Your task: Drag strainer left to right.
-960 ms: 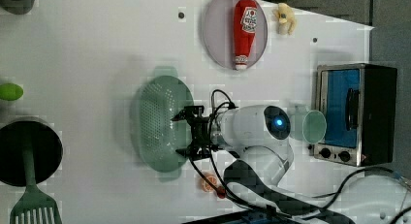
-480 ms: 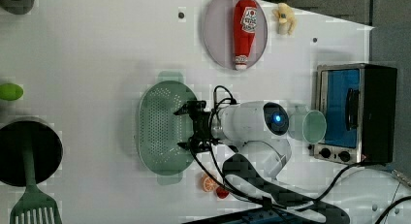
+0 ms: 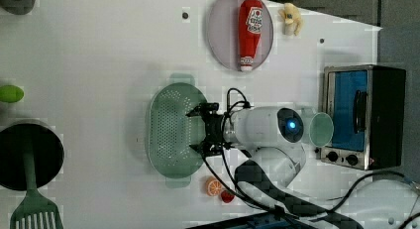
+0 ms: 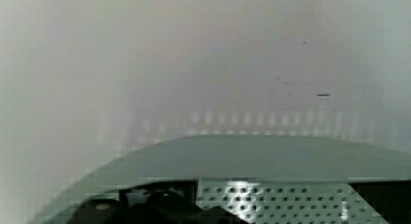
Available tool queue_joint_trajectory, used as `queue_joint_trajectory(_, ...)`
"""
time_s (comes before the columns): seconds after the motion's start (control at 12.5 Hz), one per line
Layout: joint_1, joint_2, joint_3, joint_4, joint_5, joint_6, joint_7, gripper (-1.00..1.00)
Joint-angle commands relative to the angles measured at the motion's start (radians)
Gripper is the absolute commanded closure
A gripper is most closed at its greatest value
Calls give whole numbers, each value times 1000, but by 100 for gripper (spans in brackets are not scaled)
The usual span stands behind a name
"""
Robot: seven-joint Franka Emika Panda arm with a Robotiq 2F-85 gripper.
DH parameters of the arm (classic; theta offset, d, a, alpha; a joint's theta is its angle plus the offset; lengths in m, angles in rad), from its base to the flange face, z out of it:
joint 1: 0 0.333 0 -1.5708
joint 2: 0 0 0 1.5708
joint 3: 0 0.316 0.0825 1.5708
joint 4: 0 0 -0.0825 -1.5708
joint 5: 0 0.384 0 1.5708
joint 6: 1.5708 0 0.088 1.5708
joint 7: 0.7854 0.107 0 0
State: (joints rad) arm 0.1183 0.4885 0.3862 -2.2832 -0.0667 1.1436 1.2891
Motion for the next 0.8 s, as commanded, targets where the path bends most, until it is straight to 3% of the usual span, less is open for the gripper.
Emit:
queue_joint_trajectory(0.08,-52,-45,-46,-40,-21,3,24,-100)
queue_joint_trajectory(0.8,-170,-88,-149,-101,-21,4,-231,-100)
